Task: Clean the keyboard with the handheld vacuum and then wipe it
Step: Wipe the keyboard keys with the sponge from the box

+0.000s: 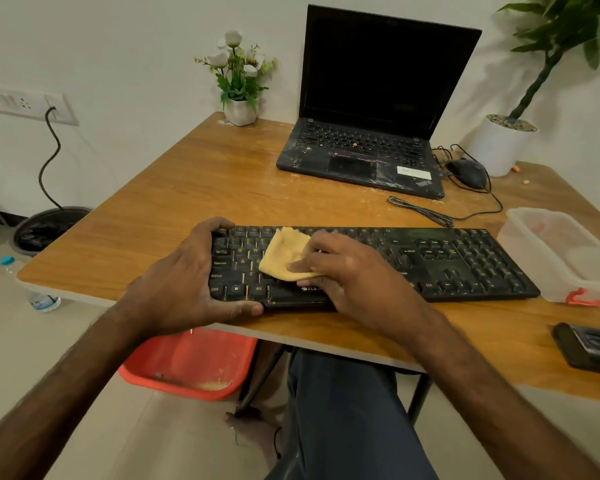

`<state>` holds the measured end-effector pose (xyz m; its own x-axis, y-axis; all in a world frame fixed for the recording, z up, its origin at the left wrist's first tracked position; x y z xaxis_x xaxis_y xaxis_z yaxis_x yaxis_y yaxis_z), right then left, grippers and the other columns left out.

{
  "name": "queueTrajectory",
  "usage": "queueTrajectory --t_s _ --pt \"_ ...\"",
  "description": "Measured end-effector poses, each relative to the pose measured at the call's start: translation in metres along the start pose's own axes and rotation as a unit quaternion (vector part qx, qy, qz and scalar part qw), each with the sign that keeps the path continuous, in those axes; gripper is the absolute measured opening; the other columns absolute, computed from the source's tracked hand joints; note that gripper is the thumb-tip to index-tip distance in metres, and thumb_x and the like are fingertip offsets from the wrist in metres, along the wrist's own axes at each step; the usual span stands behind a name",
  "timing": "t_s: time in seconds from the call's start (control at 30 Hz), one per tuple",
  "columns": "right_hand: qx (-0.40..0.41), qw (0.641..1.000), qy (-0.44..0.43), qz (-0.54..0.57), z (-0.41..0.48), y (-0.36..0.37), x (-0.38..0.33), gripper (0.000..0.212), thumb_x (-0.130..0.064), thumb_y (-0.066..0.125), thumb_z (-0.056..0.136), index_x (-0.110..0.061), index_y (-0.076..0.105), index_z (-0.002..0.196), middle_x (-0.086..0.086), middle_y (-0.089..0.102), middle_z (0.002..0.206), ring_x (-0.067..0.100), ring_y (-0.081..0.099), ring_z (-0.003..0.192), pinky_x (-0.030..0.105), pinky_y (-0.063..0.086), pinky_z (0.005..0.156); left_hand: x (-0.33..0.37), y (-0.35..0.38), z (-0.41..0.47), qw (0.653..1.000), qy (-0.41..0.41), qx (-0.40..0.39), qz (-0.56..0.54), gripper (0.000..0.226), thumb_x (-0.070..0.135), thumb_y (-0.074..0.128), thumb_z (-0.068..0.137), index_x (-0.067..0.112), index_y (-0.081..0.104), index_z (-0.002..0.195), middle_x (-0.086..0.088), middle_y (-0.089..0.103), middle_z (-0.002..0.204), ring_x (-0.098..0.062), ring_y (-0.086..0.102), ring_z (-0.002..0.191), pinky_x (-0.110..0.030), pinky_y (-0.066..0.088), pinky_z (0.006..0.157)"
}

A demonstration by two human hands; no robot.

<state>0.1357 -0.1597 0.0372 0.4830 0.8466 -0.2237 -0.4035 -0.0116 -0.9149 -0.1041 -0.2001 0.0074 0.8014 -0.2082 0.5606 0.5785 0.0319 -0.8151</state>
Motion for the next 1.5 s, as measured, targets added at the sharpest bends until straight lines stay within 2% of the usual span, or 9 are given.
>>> queueTrajectory --t_s 0.13,0.23,0.4,0.67,0.8,1.0,1.1,1.27,1.5 --pt "0.032 0.984 0.123 -0.127 0.019 -0.013 0.037 0.03 -0.021 0.061 0.095 -0.014 0.064 0.124 0.004 0.059 0.112 0.015 0.053 0.1 0.031 0.049 0.087 0.002 -0.002 -0.001 1.0 0.005 0.003 -0.003 0.123 0.093 0.064 0.045 0.038 0.012 0.143 0.03 0.038 0.118 0.024 0.041 0.104 -0.011 0.039 0.08" --pt "0.067 0.965 0.217 -0.132 0.023 -0.014 0.05 0.031 -0.025 0.058 0.097 -0.013 0.062 0.125 0.001 0.057 0.111 0.012 0.052 0.097 0.029 0.048 0.087 0.001 -0.001 -0.002 1.0 0.006 0.004 -0.003 0.122 0.093 0.065 0.047 0.038 0.012 0.143 0.023 0.04 0.124 0.021 0.042 0.105 -0.013 0.039 0.083" --pt "0.065 0.985 0.151 -0.048 0.029 0.007 0.004 0.029 -0.026 0.06 0.096 -0.013 0.064 0.121 0.0 0.057 0.123 0.01 0.053 0.102 0.026 0.043 0.092 0.001 0.0 0.0 1.0 0.007 -0.003 -0.006 0.12 0.092 0.066 0.047 0.04 0.012 0.142 0.02 0.041 0.126 0.019 0.043 0.106 -0.01 0.038 0.082" --pt "0.025 0.975 0.169 -0.138 0.043 -0.002 0.027 0.033 -0.028 0.055 0.099 -0.016 0.059 0.129 0.0 0.054 0.115 0.01 0.05 0.099 0.021 0.035 0.082 -0.002 0.0 -0.002 1.0 0.0 0.007 0.007 0.125 0.095 0.063 0.045 0.035 0.013 0.143 0.017 0.041 0.128 -0.001 0.049 0.111 -0.024 0.043 0.089" --pt "0.043 0.963 0.228 -0.136 0.026 -0.01 0.042 0.03 -0.028 0.055 0.099 -0.014 0.061 0.125 -0.001 0.055 0.11 0.008 0.047 0.092 0.024 0.04 0.08 0.0 0.001 -0.001 1.0 0.007 -0.001 0.008 0.12 0.093 0.064 0.047 0.039 0.012 0.141 0.018 0.041 0.126 0.011 0.048 0.103 -0.015 0.039 0.083" --pt "0.023 0.985 0.13 -0.113 0.051 0.009 0.005 0.028 -0.019 0.057 0.099 -0.011 0.062 0.125 0.003 0.055 0.119 0.014 0.056 0.1 0.028 0.05 0.09 0.0 -0.001 -0.003 1.0 0.011 0.01 0.005 0.122 0.092 0.064 0.047 0.036 0.014 0.143 0.021 0.04 0.125 0.022 0.043 0.103 -0.008 0.038 0.078" --pt "0.019 0.979 0.173 -0.102 0.038 -0.001 0.024 0.032 -0.028 0.055 0.099 -0.013 0.061 0.126 0.001 0.055 0.119 0.009 0.051 0.098 0.02 0.041 0.09 -0.001 0.0 -0.002 1.0 0.005 0.005 0.004 0.122 0.093 0.064 0.046 0.038 0.012 0.141 0.019 0.042 0.127 0.012 0.048 0.103 -0.014 0.04 0.083" --pt "0.044 0.955 0.25 -0.153 0.017 -0.014 0.05 0.029 -0.027 0.056 0.098 -0.011 0.063 0.122 0.002 0.055 0.11 0.01 0.049 0.093 0.025 0.042 0.086 -0.001 0.001 -0.001 1.0 0.011 0.003 0.002 0.117 0.092 0.064 0.048 0.041 0.011 0.139 0.02 0.04 0.124 0.021 0.042 0.103 -0.007 0.037 0.077" --pt "0.033 0.985 0.143 -0.096 0.048 0.009 0.01 0.032 -0.023 0.055 0.099 -0.009 0.059 0.128 0.005 0.054 0.126 0.014 0.054 0.108 0.027 0.045 0.098 -0.001 0.001 -0.001 1.0 0.004 0.003 0.01 0.121 0.093 0.063 0.047 0.037 0.012 0.142 0.018 0.04 0.128 0.006 0.047 0.106 -0.012 0.037 0.082"
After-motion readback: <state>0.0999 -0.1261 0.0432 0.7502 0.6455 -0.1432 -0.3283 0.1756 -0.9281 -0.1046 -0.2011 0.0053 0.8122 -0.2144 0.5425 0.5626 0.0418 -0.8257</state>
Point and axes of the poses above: each hand's wrist, its own z-axis towards the middle knuckle, its own y-axis out of the palm, x = y × z, the point moved 2 cm from there along z, towards the middle knuckle
